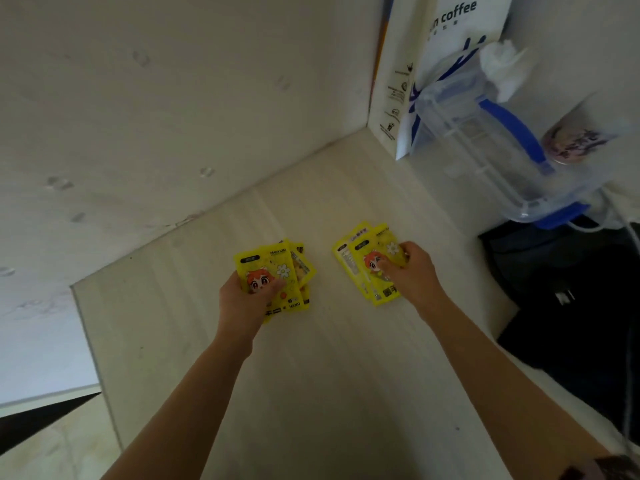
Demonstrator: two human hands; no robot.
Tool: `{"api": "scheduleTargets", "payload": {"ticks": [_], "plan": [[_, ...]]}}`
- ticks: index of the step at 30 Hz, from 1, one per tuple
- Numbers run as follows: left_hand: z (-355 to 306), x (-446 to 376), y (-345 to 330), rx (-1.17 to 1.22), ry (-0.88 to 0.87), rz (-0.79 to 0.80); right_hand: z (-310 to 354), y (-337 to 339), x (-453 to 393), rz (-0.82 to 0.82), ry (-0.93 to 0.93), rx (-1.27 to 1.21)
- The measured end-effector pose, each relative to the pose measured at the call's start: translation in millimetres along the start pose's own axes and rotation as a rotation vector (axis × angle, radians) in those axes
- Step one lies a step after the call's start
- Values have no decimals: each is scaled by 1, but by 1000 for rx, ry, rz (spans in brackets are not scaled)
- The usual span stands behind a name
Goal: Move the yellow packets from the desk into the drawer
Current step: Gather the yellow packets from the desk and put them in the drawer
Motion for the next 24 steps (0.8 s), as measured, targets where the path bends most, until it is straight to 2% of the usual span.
{"api": "scheduleTargets", "payload": {"ticks": [5,14,24], "plan": [[29,34,11,-10,14,67,-38,3,73,-72,-107,-139],[85,88,55,-118,-35,257,-106,-42,221,-241,-223,-168],[128,172,79,-329,-124,487,-166,-67,376,-454,-373,-373]]}}
Point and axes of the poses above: each hand's wrist, its own x-axis away from the middle knuckle, its own y-axis out of the back of the hand, z = x × y, the point moved 5 cm from there along -x, towards the middle knuckle
